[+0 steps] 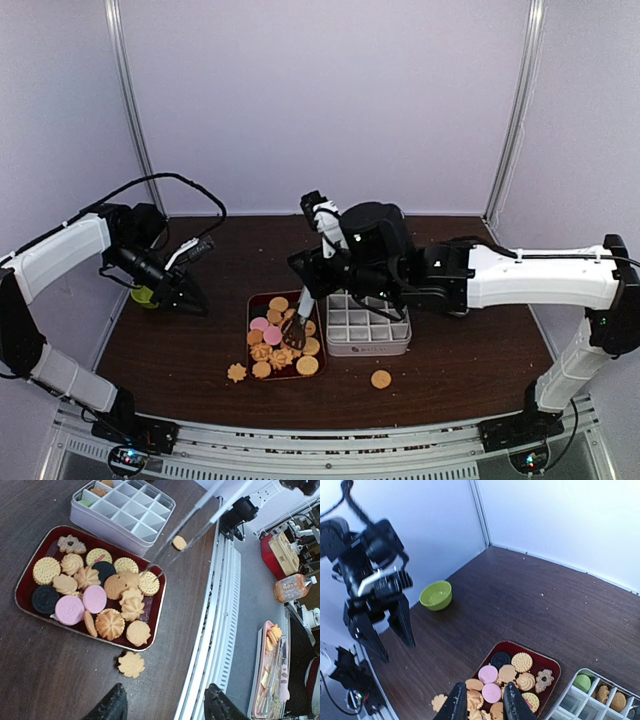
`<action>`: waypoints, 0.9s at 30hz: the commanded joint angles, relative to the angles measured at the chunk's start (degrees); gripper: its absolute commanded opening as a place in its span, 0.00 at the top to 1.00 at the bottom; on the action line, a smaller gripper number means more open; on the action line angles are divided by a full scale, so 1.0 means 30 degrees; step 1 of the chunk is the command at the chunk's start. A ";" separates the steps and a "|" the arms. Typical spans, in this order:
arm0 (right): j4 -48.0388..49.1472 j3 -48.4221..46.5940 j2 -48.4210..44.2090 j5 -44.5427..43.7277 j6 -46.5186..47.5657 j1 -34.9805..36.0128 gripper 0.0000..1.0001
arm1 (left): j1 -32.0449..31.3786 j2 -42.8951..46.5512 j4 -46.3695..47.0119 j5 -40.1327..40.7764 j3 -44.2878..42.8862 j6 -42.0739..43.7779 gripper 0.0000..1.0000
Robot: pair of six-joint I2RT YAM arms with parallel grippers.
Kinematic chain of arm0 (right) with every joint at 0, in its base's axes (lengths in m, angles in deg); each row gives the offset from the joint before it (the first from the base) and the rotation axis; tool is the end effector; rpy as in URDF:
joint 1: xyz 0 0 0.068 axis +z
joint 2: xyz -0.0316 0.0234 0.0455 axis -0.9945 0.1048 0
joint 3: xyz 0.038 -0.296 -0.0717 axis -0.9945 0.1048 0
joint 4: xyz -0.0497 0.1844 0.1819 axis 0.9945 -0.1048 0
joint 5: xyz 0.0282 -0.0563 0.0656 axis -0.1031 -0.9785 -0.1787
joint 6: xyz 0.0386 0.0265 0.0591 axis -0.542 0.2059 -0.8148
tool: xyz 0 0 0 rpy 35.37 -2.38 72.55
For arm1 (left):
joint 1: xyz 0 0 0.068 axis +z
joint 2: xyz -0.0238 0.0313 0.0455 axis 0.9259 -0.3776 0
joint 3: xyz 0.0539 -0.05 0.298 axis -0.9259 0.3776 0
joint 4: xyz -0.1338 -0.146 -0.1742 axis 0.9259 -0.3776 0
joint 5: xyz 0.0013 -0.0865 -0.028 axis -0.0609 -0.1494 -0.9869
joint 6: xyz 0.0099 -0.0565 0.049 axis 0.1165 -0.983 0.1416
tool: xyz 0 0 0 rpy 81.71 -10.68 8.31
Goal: Pack the cookies
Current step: Pass from the right arm to the left
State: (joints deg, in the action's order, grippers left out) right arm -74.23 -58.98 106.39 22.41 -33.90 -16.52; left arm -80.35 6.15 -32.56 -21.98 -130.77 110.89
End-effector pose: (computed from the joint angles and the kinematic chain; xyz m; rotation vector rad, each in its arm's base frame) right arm 0.1709 0.3780 0.3546 -0.6825 1.9057 0.8043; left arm 0.2109 -0.0973 0.2934 1.1342 2.3728 -1.1928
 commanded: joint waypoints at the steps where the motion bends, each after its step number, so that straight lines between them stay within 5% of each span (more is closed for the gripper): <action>1: 0.3164 0.0885 -0.1822 0.0699 -0.1750 -0.0796 1.00 | -0.1424 -0.0343 0.0181 -0.1118 -0.1073 0.0348 0.44; 13: 0.8359 0.2683 -0.2417 0.5055 -0.5118 -0.1975 0.94 | -0.4593 -0.2251 0.1526 -0.1338 -0.3963 -0.1167 0.44; 27: 1.0231 0.3114 -0.1890 0.6646 -0.6600 -0.2332 0.92 | -0.5246 -0.2734 -0.0203 -0.2639 -0.3774 0.1088 0.67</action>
State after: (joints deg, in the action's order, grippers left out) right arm -48.98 -50.46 100.43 40.31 -51.25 -22.86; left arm -95.30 -1.35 -29.94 -26.53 -142.38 109.95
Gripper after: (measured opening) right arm 0.235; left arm 0.377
